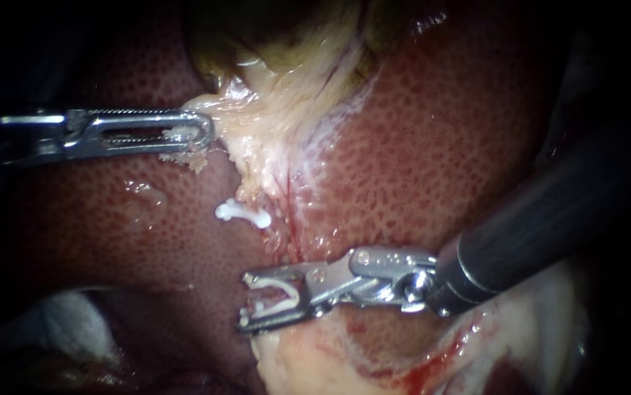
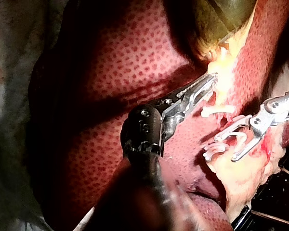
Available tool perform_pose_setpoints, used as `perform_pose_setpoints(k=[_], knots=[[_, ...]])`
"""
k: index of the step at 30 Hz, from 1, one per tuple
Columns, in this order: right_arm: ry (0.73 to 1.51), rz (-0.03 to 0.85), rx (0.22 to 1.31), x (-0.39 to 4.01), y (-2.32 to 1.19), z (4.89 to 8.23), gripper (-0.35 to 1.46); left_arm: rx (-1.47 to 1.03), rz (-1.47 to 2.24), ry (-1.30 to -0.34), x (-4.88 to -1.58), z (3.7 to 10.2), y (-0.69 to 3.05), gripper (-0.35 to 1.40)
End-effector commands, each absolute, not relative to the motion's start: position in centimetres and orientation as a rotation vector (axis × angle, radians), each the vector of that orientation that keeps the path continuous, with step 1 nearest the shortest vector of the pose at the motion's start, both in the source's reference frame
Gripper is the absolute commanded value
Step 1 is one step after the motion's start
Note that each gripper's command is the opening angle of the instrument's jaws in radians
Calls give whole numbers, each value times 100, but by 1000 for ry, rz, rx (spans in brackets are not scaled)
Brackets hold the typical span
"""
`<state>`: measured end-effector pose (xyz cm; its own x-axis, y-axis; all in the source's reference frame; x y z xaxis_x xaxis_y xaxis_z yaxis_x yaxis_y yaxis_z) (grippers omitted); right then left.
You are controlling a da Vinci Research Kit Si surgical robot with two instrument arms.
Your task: Clipping second clip right tube
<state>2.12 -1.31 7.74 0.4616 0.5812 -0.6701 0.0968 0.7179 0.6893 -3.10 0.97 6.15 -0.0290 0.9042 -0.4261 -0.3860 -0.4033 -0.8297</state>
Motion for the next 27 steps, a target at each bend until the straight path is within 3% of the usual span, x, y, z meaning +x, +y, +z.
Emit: perform_pose_setpoints(k=[1, 17, 27], knots=[[1069, 333, 739, 212, -131, 774, 49, -1227, 1632, -627, -310, 615, 98, -35], [1057, 314, 756, 196, -132, 768, 49, -1227, 1632, -628, -309, 615, 97, -35], [1061, 337, 742, 159, -104, 745, 49, -1227, 1633, -628, -308, 615, 97, -35]])
